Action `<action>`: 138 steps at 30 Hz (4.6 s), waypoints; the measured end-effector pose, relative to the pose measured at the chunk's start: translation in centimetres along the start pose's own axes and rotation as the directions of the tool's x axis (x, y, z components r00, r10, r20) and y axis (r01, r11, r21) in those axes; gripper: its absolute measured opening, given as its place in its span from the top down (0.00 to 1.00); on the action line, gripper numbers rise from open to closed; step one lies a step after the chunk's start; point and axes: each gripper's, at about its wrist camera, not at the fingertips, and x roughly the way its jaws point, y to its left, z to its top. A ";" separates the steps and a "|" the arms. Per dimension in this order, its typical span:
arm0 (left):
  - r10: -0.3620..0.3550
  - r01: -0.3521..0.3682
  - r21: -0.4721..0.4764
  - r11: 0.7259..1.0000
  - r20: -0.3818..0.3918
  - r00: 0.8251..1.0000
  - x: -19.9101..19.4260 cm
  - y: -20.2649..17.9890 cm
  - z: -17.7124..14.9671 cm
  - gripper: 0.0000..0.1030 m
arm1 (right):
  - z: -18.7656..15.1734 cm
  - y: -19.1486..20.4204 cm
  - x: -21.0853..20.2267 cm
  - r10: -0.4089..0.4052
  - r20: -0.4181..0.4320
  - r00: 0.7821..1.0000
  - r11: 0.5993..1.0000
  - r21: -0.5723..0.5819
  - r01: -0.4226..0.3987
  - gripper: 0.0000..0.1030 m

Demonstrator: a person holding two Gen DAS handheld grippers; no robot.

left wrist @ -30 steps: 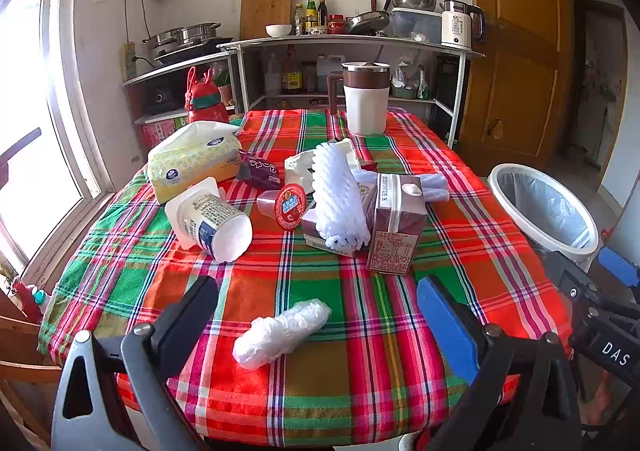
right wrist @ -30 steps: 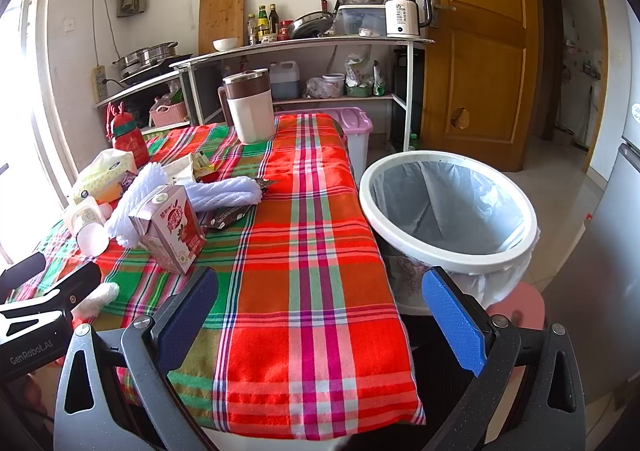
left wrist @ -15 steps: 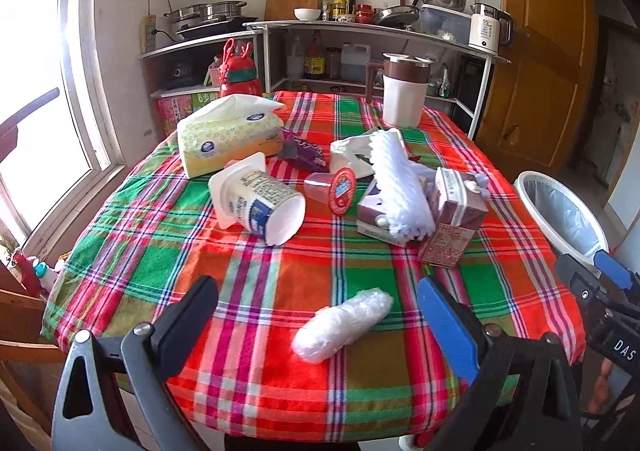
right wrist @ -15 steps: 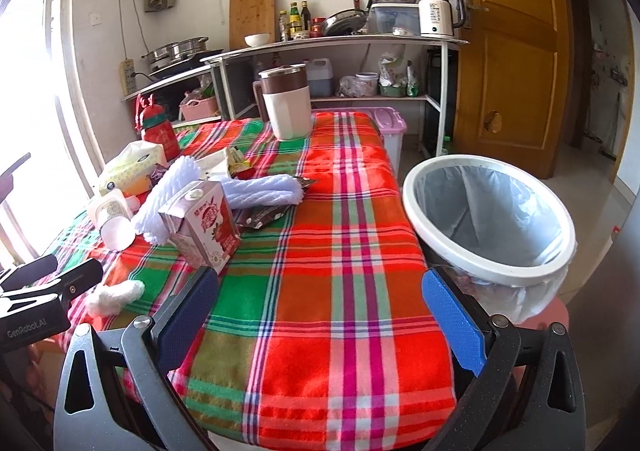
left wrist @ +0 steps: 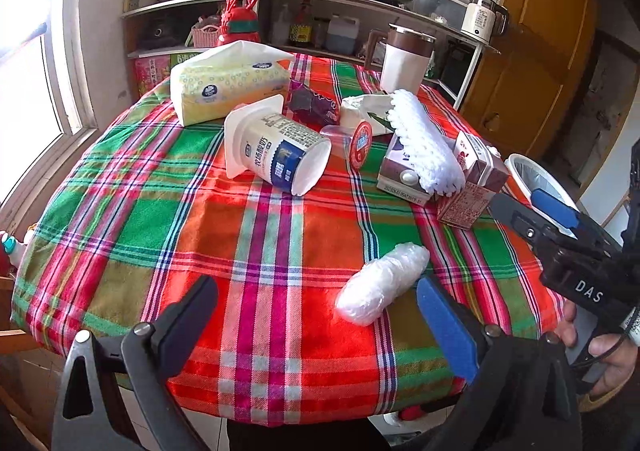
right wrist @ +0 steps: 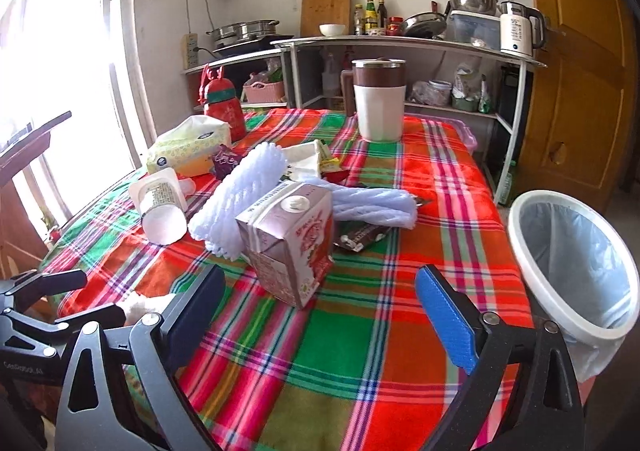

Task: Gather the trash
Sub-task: 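Grasp the clear plastic wrap with the left tool while the right tool grasps the red-white milk carton, then carry both items over the white bin and open both tools to drop them, then move both open tools back over the table items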

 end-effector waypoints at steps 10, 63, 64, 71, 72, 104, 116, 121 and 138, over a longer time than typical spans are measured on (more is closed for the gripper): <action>-0.045 0.050 0.108 0.993 -0.046 0.998 1.9 -2.1 0.5 0.20 | 1.1 0.6 3.4 0.006 -0.041 0.999 1.000 0.022 -0.005 0.20; -0.262 0.248 0.249 0.936 0.024 0.965 2.2 -12.1 6.9 0.73 | 1.3 -9.1 -4.5 -0.128 0.077 0.989 0.974 0.196 0.110 0.64; -0.273 0.259 0.254 0.932 0.022 0.962 2.5 -12.8 7.3 0.73 | 1.3 -9.9 -4.8 -0.145 0.075 0.987 0.971 0.204 0.127 0.64; -0.368 0.354 0.296 0.887 -0.009 0.930 4.3 -18.5 10.2 0.73 | 1.5 -15.5 -6.5 -0.242 0.064 0.968 0.939 0.268 0.217 0.64; -0.382 0.367 0.306 0.878 -0.013 0.924 4.4 -19.4 10.4 0.73 | 1.5 -16.3 -6.6 -0.256 0.060 0.965 0.934 0.274 0.231 0.64; -0.388 0.446 0.354 0.822 -0.225 0.894 13.3 -32.2 10.4 0.51 | -2.4 -29.9 -2.7 -0.386 -0.185 0.904 0.838 0.339 0.428 0.46; -0.388 0.404 0.320 0.857 -0.115 0.915 8.8 -26.6 10.8 0.34 | -1.1 -26.3 -5.3 -0.365 -0.080 0.928 0.856 0.362 0.368 0.40; -0.358 0.355 0.305 0.884 -0.047 0.932 6.3 -23.0 11.0 0.32 | 0.1 -23.4 -6.2 -0.309 -0.009 0.951 0.890 0.349 0.293 0.37; -0.142 0.131 0.122 0.984 0.088 0.986 2.5 -7.6 9.5 0.29 | 3.0 -11.7 -3.4 -0.079 0.040 0.996 0.977 0.201 0.070 0.36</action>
